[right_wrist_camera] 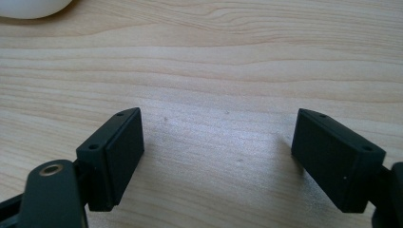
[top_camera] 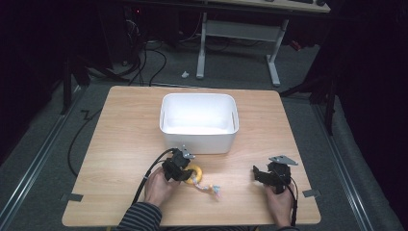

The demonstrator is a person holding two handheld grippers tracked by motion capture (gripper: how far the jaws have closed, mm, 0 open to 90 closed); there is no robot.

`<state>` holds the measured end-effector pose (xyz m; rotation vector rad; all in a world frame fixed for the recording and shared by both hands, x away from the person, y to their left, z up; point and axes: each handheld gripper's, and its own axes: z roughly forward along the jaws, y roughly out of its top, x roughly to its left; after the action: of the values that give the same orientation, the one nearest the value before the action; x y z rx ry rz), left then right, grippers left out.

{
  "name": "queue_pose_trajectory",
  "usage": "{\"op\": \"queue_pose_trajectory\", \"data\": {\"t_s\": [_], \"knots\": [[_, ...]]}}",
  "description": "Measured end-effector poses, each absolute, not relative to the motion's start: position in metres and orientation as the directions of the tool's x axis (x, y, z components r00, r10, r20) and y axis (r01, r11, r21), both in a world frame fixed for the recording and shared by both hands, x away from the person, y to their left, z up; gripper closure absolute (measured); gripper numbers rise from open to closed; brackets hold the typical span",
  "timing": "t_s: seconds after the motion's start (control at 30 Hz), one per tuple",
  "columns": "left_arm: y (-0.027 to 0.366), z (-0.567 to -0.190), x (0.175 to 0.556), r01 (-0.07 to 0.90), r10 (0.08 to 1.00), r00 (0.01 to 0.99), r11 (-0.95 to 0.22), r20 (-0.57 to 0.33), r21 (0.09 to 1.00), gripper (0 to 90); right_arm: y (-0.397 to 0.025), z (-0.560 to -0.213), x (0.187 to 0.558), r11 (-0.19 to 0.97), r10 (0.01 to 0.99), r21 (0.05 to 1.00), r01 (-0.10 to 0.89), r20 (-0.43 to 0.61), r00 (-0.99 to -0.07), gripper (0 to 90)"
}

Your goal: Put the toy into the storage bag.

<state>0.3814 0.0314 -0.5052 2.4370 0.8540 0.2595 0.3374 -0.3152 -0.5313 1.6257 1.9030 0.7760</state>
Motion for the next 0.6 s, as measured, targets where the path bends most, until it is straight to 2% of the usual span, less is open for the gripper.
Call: {"op": "queue_pose_trajectory", "data": {"t_s": [0.6], "knots": [[0.055,-0.481,0.368,0.515,0.619,0.785,-0.636,-0.018,0.575,67.1,-0.315,-0.531,0.337,0.120,0.988,0.711,0.693,-0.018,-0.152,18.1]]}}
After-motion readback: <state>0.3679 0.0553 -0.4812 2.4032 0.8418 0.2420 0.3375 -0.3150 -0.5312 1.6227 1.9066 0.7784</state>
